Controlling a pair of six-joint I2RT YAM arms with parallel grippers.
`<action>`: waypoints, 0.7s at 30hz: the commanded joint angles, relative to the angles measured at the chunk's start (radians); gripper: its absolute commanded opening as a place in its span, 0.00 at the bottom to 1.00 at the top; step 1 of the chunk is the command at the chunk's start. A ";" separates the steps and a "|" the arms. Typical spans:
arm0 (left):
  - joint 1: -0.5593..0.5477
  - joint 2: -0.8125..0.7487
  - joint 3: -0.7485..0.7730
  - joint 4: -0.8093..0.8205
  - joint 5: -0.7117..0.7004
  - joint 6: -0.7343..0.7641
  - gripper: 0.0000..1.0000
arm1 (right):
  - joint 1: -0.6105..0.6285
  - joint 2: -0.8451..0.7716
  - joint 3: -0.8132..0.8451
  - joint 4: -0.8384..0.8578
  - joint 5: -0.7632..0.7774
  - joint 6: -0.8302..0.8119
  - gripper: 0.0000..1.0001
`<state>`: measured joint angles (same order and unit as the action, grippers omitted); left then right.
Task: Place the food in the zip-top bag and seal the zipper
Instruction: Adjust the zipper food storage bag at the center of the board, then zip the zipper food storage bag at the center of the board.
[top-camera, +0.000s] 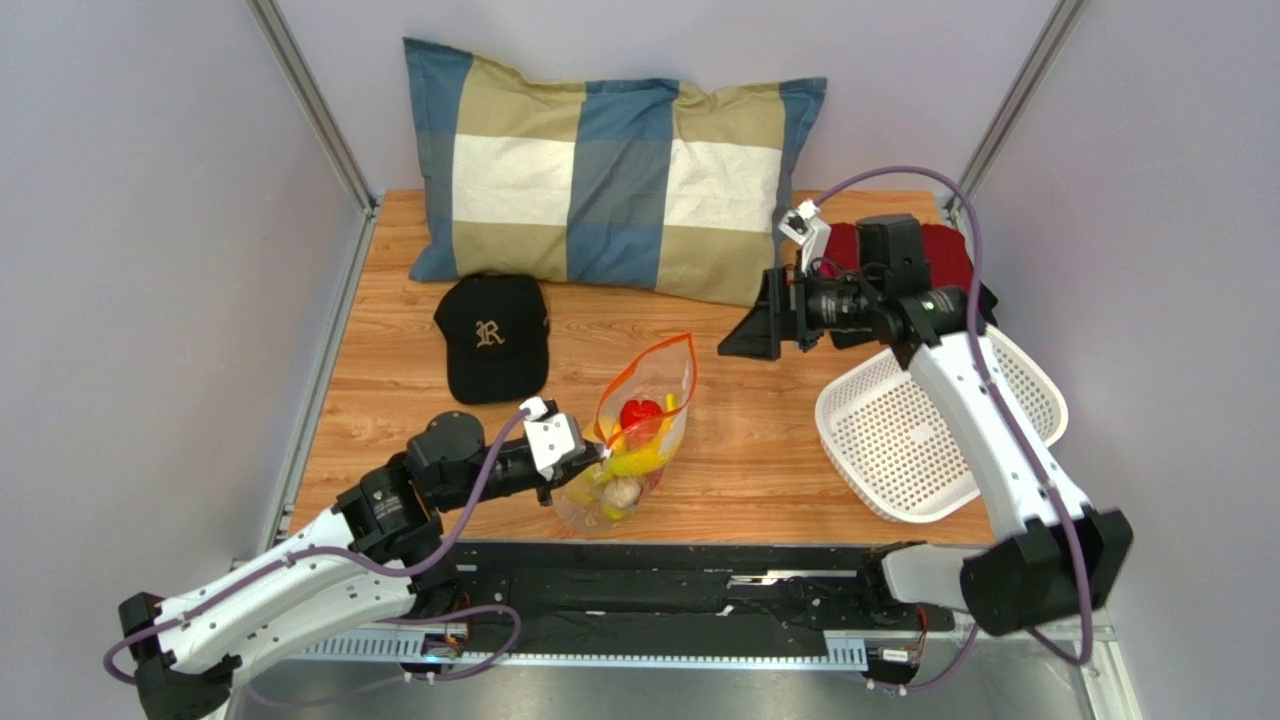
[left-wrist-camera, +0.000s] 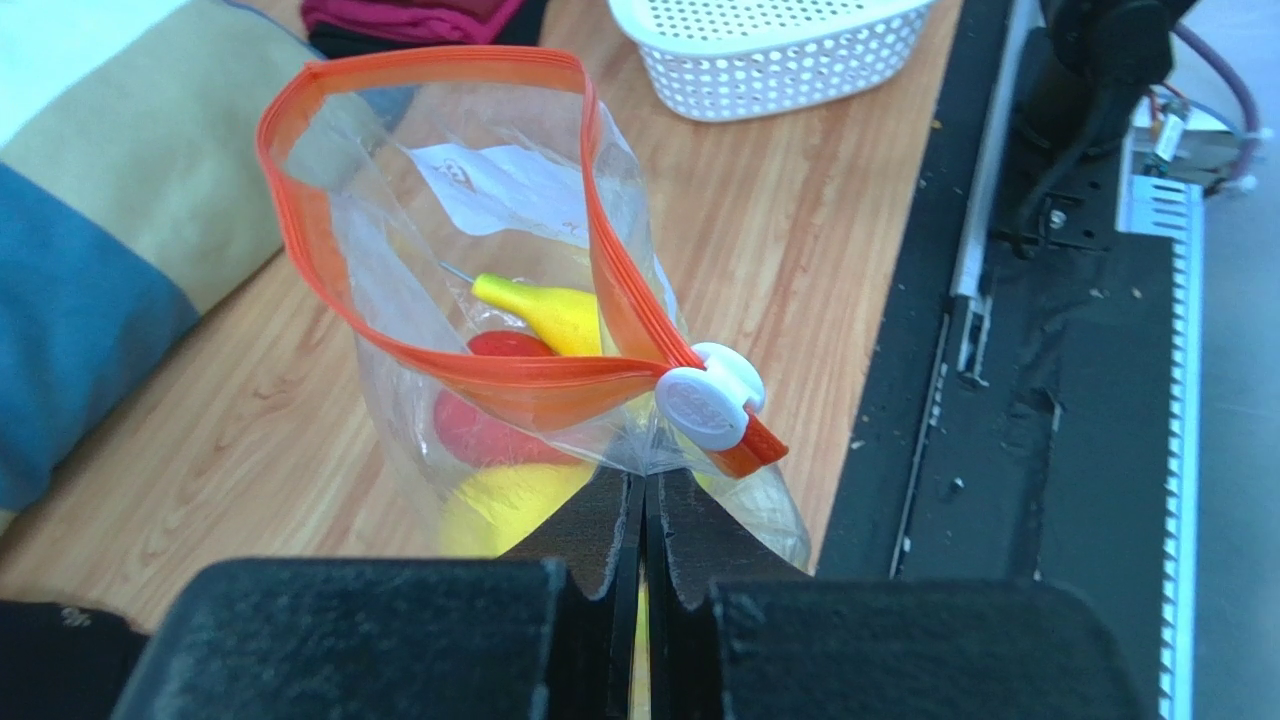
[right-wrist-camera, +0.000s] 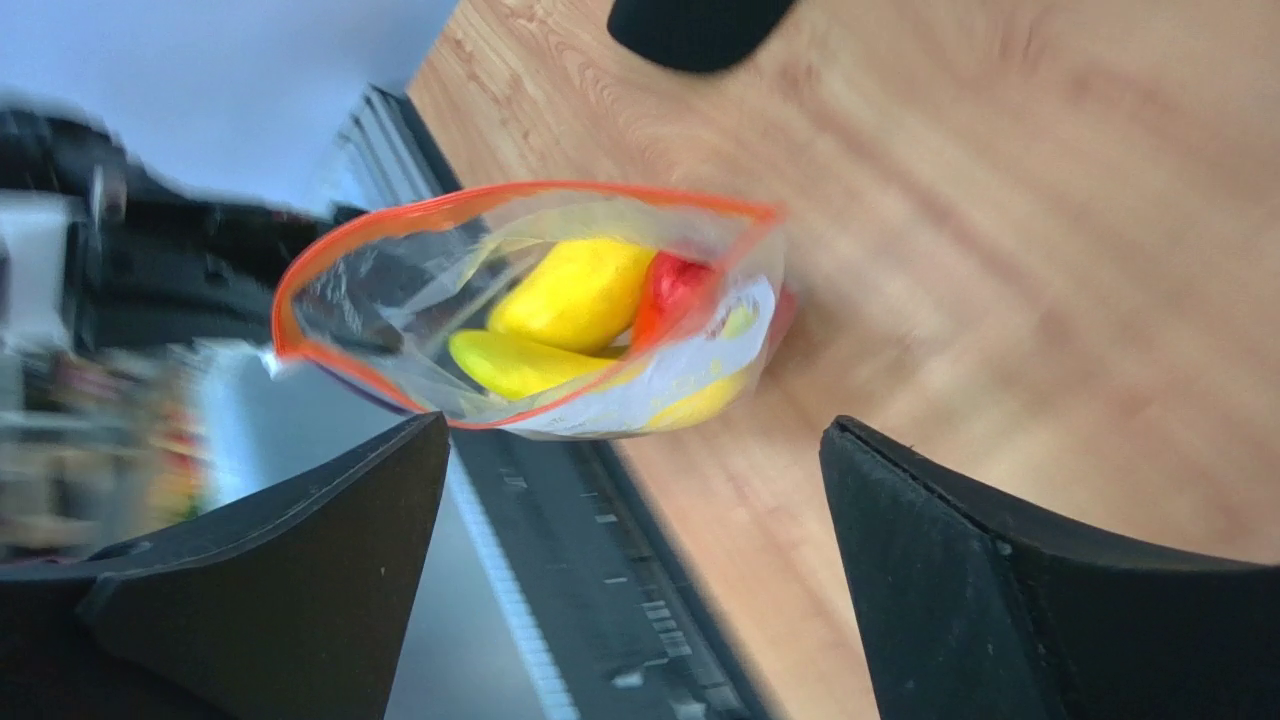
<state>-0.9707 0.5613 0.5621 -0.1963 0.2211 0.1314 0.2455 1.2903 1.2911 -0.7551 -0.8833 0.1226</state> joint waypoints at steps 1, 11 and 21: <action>0.032 0.018 0.062 -0.005 0.248 -0.007 0.00 | 0.067 -0.213 -0.019 0.054 -0.013 -0.528 1.00; 0.047 0.077 0.125 -0.051 0.426 0.054 0.00 | 0.489 -0.241 -0.067 -0.041 0.110 -1.072 1.00; 0.049 0.107 0.147 -0.104 0.526 0.125 0.00 | 0.656 -0.094 0.005 -0.082 0.145 -1.153 0.98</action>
<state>-0.9268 0.6651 0.6640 -0.3042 0.6735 0.1867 0.8692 1.1633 1.2335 -0.8036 -0.7410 -0.9630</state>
